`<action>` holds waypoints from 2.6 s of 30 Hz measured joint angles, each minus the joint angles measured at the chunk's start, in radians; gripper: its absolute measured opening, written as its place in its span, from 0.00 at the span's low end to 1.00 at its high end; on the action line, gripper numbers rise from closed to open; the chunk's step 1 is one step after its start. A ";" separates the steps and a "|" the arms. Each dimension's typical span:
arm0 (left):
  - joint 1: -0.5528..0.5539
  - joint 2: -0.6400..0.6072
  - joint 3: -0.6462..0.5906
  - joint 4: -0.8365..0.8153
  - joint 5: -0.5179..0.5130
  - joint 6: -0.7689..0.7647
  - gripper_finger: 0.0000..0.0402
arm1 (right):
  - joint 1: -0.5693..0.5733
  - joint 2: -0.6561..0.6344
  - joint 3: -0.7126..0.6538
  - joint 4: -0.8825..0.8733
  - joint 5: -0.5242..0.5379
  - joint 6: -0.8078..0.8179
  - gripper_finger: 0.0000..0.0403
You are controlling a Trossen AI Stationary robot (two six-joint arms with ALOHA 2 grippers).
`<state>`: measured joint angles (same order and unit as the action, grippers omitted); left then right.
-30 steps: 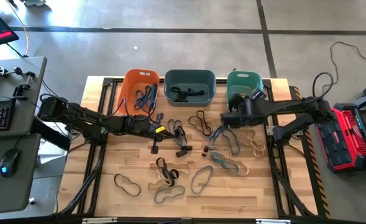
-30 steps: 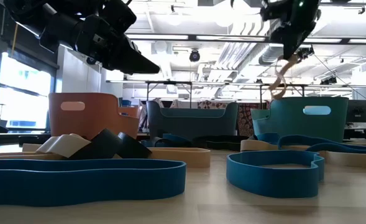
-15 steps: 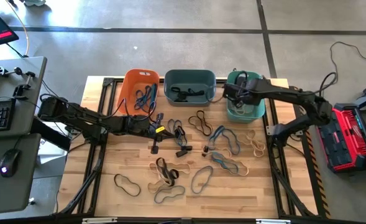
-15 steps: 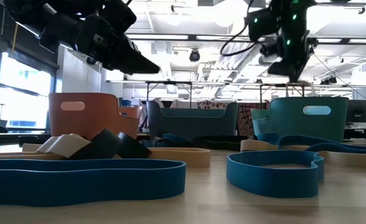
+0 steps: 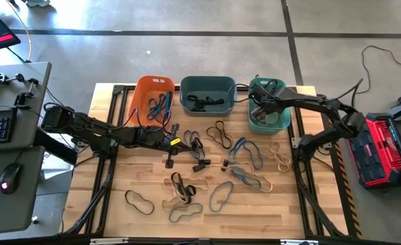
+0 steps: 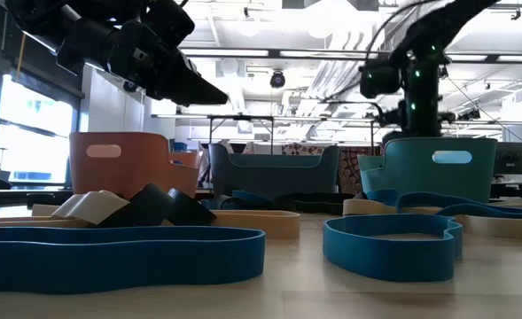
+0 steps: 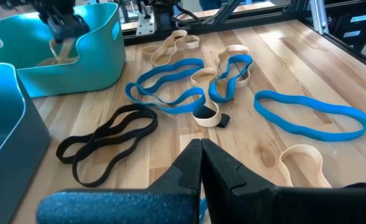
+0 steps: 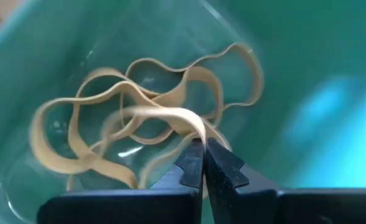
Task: Sort rubber bands into baskets
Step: Put the brown rubber band into the green bin, then put the blue rubber band into the orange bin
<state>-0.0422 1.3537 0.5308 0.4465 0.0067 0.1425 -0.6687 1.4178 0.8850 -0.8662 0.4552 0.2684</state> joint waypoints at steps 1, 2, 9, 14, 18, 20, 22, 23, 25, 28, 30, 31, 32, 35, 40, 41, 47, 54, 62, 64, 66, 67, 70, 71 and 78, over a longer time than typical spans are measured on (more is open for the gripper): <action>0.000 0.000 0.000 0.000 0.000 0.000 0.00 | -0.012 0.000 -0.019 0.022 -0.020 0.000 0.00; 0.000 0.000 0.000 0.000 0.000 0.000 0.00 | -0.023 0.000 -0.036 0.045 -0.041 0.000 0.00; 0.000 0.000 0.000 0.000 0.000 0.000 0.00 | -0.058 0.000 -0.109 0.126 -0.093 -0.023 0.06; 0.000 0.000 0.000 0.001 0.000 0.000 0.00 | -0.058 0.000 -0.112 0.126 -0.093 -0.023 0.20; 0.000 0.000 0.000 0.001 0.000 -0.004 0.00 | -0.057 0.000 -0.079 0.118 -0.090 -0.024 0.30; 0.000 0.000 0.000 0.000 0.000 -0.004 0.00 | -0.056 -0.008 -0.063 0.102 -0.083 -0.027 0.32; 0.000 0.000 0.000 -0.006 0.000 -0.003 0.00 | -0.043 -0.036 -0.061 0.102 -0.047 -0.039 0.31; 0.000 0.000 0.000 -0.008 0.000 -0.003 0.00 | -0.034 -0.054 -0.061 0.099 -0.030 -0.045 0.30; 0.000 0.000 0.000 -0.009 0.000 -0.003 0.00 | -0.013 -0.103 -0.061 0.100 -0.012 -0.049 0.26; 0.001 0.000 0.000 -0.009 0.000 -0.003 0.00 | 0.032 -0.189 -0.062 0.101 -0.010 -0.040 0.15; 0.001 0.000 0.000 -0.008 0.000 -0.002 0.00 | 0.080 -0.249 -0.063 0.104 -0.012 -0.023 0.06; 0.001 0.000 0.000 -0.007 0.000 -0.002 0.00 | 0.108 -0.279 -0.063 0.108 -0.016 -0.015 0.03; 0.001 0.000 0.000 -0.007 0.000 -0.003 0.00 | 0.137 -0.305 -0.063 0.109 -0.019 -0.005 0.02; 0.002 0.000 0.000 -0.007 0.000 -0.012 0.00 | 0.230 -0.365 -0.063 0.109 -0.019 0.048 0.04; 0.003 0.000 0.000 -0.008 -0.009 -0.019 0.00 | 0.415 -0.393 -0.063 0.118 0.003 0.121 0.03; 0.003 0.000 0.000 -0.008 -0.010 -0.018 0.00 | 0.455 -0.392 -0.063 0.125 0.009 0.134 0.02; 0.003 0.000 0.000 0.005 -0.011 -0.019 0.00 | 0.688 -0.362 -0.063 0.193 0.023 0.210 0.01; 0.002 0.000 0.000 0.006 0.041 -0.019 0.00 | 0.910 -0.263 -0.063 0.214 0.049 0.339 0.13; 0.003 0.000 0.000 -0.001 0.041 -0.017 0.00 | 1.033 -0.068 -0.064 0.197 0.065 0.575 0.33; 0.003 0.000 0.000 -0.001 0.041 -0.015 0.00 | 1.038 -0.020 -0.064 0.166 0.068 0.647 0.37; 0.003 0.000 0.000 -0.001 0.041 -0.015 0.00 | 1.033 0.027 -0.064 0.123 0.067 0.720 0.38; 0.003 0.000 0.000 -0.001 0.041 -0.015 0.00 | 1.028 0.050 -0.065 0.103 0.066 0.749 0.38; 0.003 0.000 0.000 -0.002 0.041 -0.015 0.00 | 1.007 0.108 -0.065 0.059 0.066 0.811 0.39; 0.003 0.000 0.000 -0.003 0.042 -0.015 0.00 | 1.000 0.125 -0.065 0.053 0.064 0.823 0.39; 0.003 0.000 0.000 -0.010 0.042 -0.016 0.00 | 0.939 0.225 -0.065 0.079 -0.027 0.787 0.39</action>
<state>-0.0395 1.3533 0.5312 0.4366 0.0486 0.1269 0.2704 1.6430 0.8200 -0.7870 0.4286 1.0549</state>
